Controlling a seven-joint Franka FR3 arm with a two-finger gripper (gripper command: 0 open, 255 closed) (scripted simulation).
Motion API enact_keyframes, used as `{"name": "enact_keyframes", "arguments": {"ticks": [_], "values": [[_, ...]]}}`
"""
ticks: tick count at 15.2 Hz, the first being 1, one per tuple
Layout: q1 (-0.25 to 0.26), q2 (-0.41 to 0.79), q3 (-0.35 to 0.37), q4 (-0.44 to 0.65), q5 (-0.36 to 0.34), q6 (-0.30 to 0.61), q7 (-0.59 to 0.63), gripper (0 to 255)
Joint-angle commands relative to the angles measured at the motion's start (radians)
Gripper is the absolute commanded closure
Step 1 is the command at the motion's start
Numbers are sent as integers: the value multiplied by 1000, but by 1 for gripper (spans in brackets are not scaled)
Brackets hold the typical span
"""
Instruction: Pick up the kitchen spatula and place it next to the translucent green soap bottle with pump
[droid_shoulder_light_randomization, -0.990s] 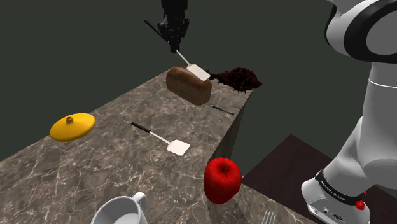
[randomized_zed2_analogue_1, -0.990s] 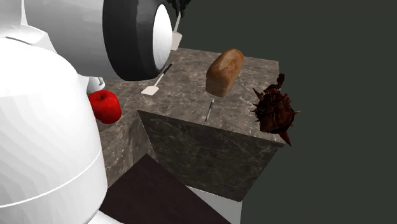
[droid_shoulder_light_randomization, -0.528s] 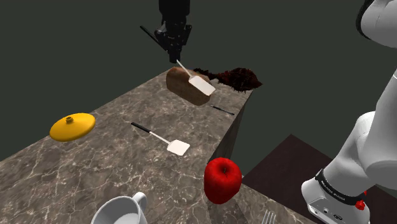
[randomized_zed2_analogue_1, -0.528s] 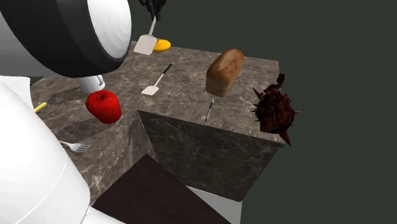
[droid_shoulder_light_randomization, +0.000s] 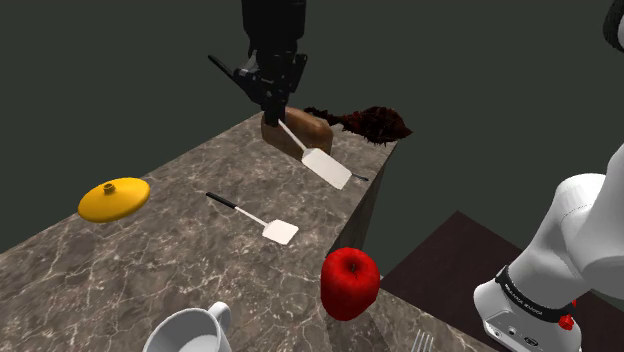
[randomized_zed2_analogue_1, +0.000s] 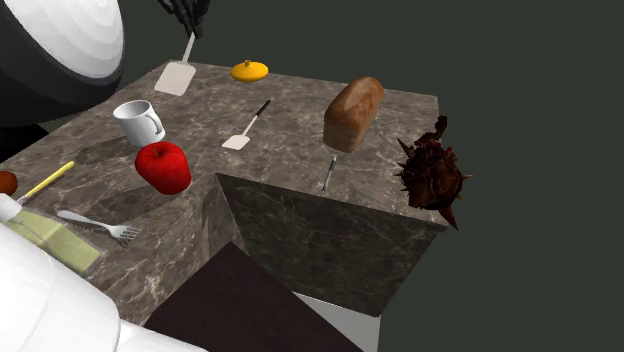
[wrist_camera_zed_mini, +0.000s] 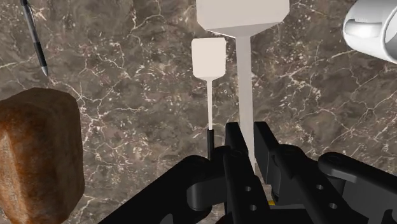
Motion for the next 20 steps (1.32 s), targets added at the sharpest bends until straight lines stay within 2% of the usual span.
{"name": "enact_keyframes", "arguments": {"ticks": [1,11,20], "values": [[17,-36,16,-39,11,4,36,255],[125,-92,129,-96,24,4,258,255],[241,-35,252,-35,-17,-20,494,255]]}}
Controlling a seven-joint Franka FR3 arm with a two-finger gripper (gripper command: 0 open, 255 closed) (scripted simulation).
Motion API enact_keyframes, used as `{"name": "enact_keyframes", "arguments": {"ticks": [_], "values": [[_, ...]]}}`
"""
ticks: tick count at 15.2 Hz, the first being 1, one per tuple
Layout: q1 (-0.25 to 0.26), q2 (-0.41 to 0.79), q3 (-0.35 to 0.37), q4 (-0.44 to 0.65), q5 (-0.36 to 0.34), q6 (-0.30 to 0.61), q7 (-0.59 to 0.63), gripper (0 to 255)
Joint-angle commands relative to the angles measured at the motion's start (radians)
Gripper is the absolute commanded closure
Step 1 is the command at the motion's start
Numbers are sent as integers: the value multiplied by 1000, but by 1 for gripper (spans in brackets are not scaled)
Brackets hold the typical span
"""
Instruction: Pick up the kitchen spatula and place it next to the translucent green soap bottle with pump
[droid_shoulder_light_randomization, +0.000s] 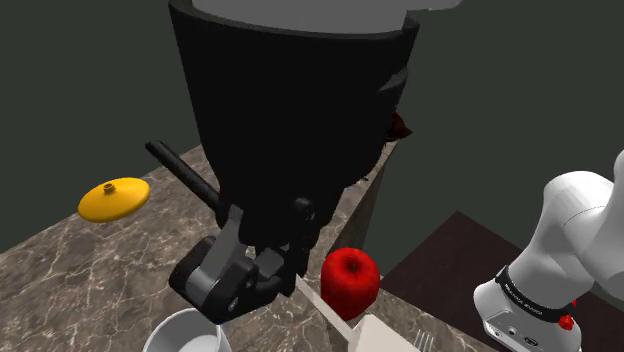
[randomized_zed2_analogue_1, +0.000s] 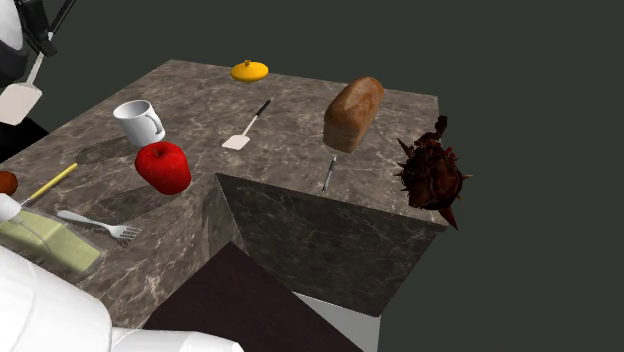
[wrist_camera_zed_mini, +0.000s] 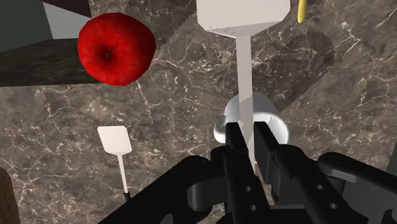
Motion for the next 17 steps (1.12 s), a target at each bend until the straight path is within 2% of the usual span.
{"name": "enact_keyframes", "arguments": {"ticks": [1,17], "values": [[39,29,37,24,-21,-6,76,255],[25,-26,24,-247,13,223,63,255]]}}
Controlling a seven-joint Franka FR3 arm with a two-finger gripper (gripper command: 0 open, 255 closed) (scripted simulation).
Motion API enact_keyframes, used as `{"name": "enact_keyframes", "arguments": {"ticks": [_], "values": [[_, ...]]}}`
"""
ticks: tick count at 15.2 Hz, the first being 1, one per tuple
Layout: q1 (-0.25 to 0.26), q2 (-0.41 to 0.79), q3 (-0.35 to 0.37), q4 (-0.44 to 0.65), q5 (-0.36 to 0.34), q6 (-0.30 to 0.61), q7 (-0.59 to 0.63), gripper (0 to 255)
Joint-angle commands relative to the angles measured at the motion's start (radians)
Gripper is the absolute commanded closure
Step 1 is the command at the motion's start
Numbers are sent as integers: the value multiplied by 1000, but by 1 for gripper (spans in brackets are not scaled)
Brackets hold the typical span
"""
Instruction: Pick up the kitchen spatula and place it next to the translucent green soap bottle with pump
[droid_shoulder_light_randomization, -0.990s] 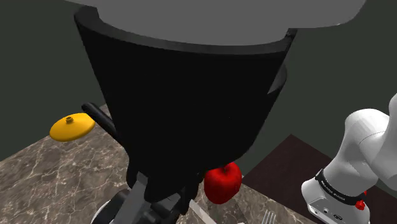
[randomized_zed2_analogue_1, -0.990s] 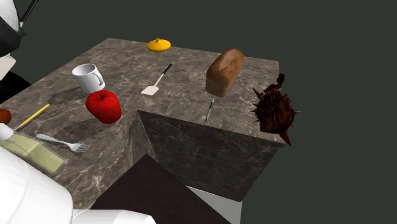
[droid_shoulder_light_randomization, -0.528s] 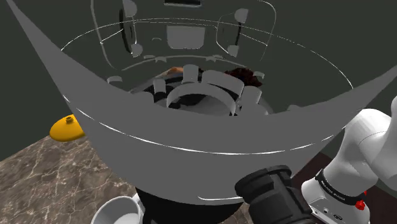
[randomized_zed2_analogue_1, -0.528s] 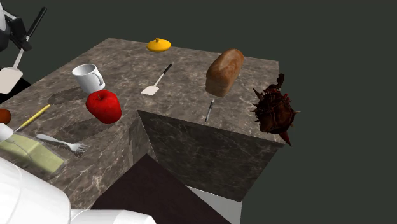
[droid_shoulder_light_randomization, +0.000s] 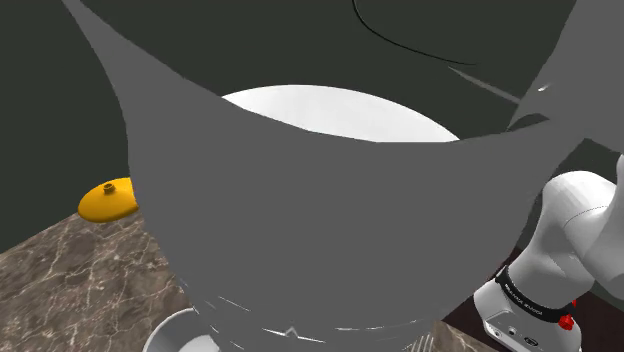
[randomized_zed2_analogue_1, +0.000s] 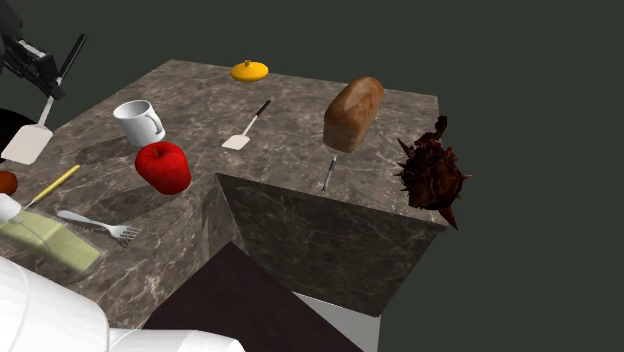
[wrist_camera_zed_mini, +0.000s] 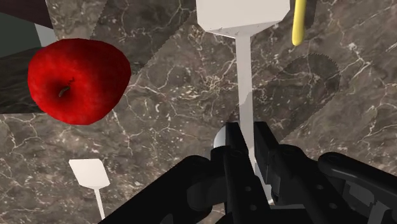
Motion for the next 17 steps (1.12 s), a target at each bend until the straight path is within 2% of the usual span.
{"name": "enact_keyframes", "arguments": {"ticks": [1,17], "values": [[0,-5,-1,-34,3,30,0,255],[2,22,2,-224,-19,241,23,255]]}}
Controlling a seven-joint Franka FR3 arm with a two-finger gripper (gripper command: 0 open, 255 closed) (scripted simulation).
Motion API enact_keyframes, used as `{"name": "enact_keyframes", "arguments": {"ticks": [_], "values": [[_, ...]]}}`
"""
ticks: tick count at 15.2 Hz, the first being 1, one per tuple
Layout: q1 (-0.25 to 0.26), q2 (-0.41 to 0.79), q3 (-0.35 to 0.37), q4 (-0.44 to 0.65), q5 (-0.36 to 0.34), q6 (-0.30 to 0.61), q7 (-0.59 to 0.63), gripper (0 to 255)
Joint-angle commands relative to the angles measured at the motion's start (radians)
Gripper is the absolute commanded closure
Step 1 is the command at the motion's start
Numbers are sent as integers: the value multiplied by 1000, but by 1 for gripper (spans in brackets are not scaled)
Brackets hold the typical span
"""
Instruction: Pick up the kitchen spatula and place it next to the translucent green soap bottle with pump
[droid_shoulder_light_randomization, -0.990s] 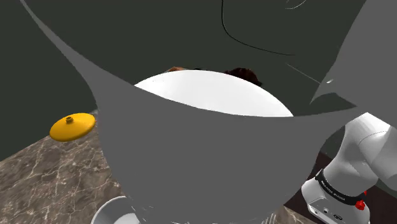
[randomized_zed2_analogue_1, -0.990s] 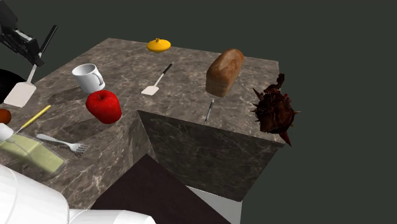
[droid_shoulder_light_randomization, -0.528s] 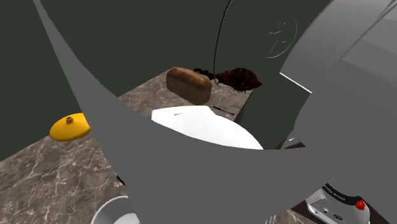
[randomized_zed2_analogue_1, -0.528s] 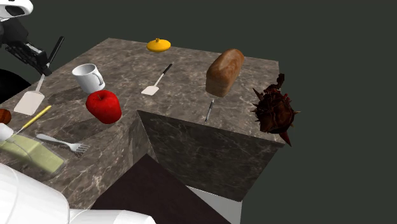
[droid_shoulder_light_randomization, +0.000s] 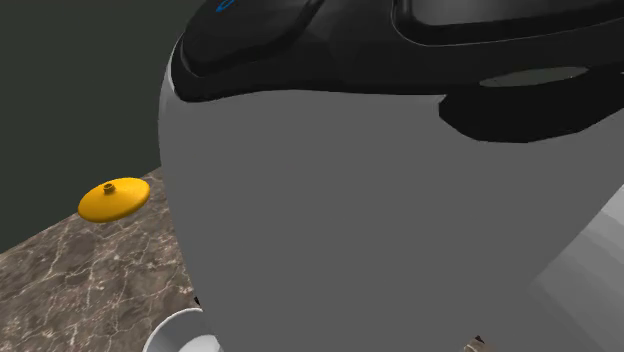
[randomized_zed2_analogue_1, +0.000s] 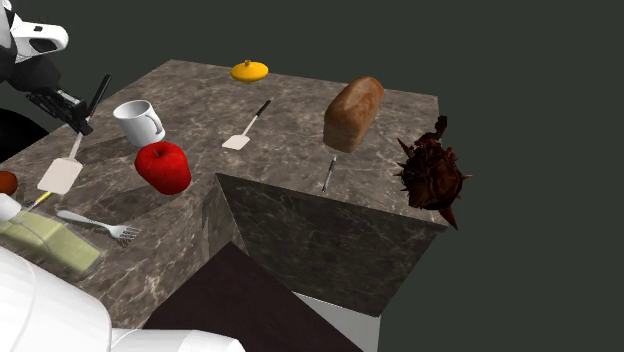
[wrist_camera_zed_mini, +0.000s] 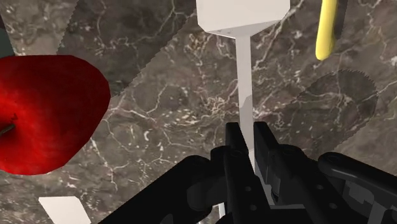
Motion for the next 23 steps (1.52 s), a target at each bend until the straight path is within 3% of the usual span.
{"name": "enact_keyframes", "arguments": {"ticks": [1,23], "values": [[0,5,0,-23,-4,27,3,255],[21,152,-14,-182,-135,296,104,255]]}}
